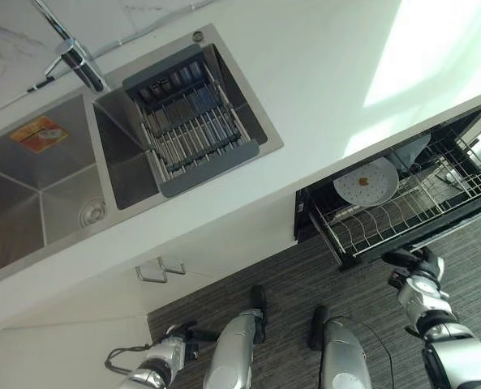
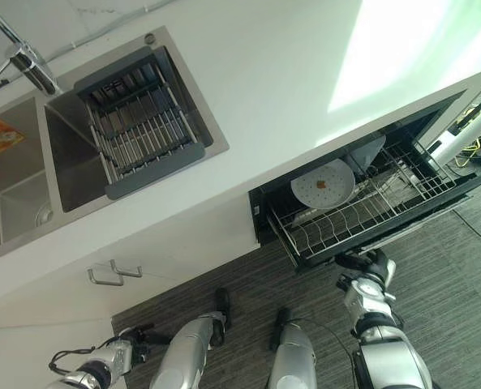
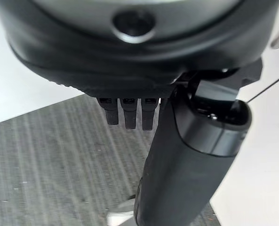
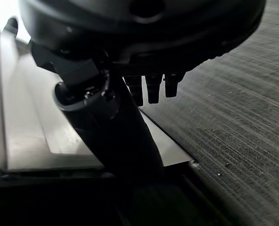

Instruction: Place the dishes in the dishwasher.

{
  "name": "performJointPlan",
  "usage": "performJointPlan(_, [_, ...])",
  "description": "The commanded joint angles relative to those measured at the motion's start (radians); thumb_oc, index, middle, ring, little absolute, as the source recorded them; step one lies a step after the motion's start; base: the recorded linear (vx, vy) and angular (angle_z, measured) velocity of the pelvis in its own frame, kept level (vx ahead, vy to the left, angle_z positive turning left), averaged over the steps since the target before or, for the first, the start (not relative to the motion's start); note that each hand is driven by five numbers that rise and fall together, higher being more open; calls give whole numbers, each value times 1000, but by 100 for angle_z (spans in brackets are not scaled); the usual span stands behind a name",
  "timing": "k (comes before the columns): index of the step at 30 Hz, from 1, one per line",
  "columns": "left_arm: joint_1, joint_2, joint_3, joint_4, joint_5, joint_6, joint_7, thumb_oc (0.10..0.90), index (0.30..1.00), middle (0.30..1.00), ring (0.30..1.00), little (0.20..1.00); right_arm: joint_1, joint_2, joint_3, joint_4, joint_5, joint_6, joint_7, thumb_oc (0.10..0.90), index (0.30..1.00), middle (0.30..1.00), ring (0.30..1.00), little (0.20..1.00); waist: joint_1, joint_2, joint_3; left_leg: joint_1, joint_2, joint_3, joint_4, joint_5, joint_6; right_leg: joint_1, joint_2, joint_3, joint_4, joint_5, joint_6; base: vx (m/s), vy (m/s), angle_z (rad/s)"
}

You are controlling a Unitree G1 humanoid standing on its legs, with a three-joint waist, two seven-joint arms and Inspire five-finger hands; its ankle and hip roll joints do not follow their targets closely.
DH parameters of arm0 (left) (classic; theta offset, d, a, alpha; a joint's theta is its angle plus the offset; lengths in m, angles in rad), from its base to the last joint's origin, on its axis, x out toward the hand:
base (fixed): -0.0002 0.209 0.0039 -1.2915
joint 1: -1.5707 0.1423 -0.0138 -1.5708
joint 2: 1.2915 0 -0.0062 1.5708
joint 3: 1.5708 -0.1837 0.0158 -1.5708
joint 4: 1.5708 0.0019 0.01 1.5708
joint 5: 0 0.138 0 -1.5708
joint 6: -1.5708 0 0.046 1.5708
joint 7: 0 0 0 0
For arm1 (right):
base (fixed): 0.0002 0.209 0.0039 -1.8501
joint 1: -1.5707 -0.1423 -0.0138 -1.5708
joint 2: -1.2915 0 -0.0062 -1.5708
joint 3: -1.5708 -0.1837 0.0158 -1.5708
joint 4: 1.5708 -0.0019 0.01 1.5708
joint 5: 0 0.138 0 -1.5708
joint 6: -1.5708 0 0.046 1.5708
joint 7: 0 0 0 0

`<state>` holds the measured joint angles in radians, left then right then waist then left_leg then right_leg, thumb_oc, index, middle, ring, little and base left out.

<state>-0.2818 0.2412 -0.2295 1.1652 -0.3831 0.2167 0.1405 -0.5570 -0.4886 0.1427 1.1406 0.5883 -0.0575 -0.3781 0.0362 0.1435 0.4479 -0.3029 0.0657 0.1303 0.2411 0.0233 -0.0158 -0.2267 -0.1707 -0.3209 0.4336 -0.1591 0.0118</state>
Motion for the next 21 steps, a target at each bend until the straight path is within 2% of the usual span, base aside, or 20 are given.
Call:
performJointPlan(1, [47, 36, 2, 9, 10, 18, 29, 800, 900, 900, 900, 900, -72, -61, 17, -82, -57, -58, 18, 800, 900, 900, 900, 900, 17, -12, -53, 35, -4, -20, 59, -116, -12, 77, 36, -3, -57, -39, 17, 37, 49, 9])
performJointPlan(9, [49, 62, 1, -5, 24, 28, 22, 800, 900, 900, 900, 900, -240, -116, 86, -140, -142, -65, 54, 800, 900, 900, 900, 900, 55, -41, -37, 16, -14, -26, 59, -126, 7, 63, 39, 1, -125, 18, 47, 82, 43, 15])
performJointPlan(13, [54, 77, 12, -12, 31, 20, 9, 800, 900, 900, 900, 900, -328, -150, 126, -154, -187, -66, 41, 800, 900, 900, 900, 900, 91, -70, -33, 5, -27, -35, 59, -127, 20, 44, 29, 7, -134, 39, 64, 132, 6, 9])
performJointPlan(14, [57, 88, 15, -26, 29, 15, 15, 800, 900, 900, 900, 900, -365, -163, 141, -163, -199, -62, 29, 800, 900, 900, 900, 900, 111, -86, -28, -3, -32, -38, 59, -126, 24, 35, 22, 5, -134, 48, 74, 113, -28, 4])
performJointPlan(16, [55, 94, 18, -31, 21, 18, 21, 800, 900, 900, 900, 900, -382, -164, 147, -164, -207, -62, 23, 800, 900, 900, 900, 900, 118, -95, -27, -7, -33, -39, 59, -126, 26, 31, 20, 5, -134, 51, 77, 77, -45, 6])
performJointPlan(18, [53, 118, 28, -41, 3, 28, 21, 800, 900, 900, 900, 900, -447, -175, 176, -163, -214, -59, 10, 800, 900, 900, 900, 900, 147, -125, -22, -23, -38, -48, 59, -125, 28, 22, 15, -2, -134, 57, 86, 76, -125, 21])
performJointPlan(19, [51, 125, 32, -43, -53, 64, 13, 800, 900, 900, 900, 900, -475, -173, 190, -162, -201, -63, -4, 800, 900, 900, 900, 900, 160, -136, -19, -30, -38, -51, 59, -123, 28, 20, 12, -10, -134, 59, 91, 51, -141, 29])
performJointPlan(21, [56, 126, 43, -43, -77, 76, -4, 800, 900, 900, 900, 900, -502, -176, 201, -155, -199, -76, -18, 800, 900, 900, 900, 900, 174, -145, -19, -37, -39, -54, 59, -123, 26, 19, 7, -20, -134, 58, 95, 12, -93, 14])
